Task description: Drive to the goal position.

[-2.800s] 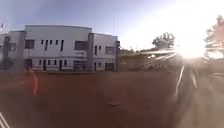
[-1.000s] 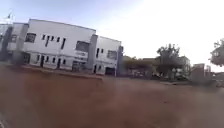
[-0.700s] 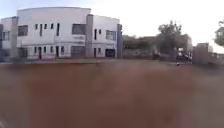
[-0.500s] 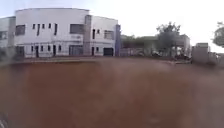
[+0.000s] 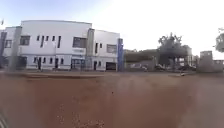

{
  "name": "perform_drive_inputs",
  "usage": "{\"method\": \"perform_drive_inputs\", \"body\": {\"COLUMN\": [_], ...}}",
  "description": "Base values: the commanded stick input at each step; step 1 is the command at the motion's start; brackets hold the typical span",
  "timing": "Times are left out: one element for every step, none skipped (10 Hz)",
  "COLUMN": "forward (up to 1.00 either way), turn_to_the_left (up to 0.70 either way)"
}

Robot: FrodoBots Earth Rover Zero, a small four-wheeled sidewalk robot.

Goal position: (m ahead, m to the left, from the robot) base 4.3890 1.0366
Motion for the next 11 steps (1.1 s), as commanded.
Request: {"method": "perform_drive_inputs", "body": {"forward": [1.0,1.0,1.0,1.0,1.0,1.0,1.0,1.0,1.0,1.0,1.0], "turn_to_the_left": [-0.07,-0.2,-0.27,-0.27,-0.27,-0.27,-0.27,-0.27,-0.27,-0.27,-0.27]}}
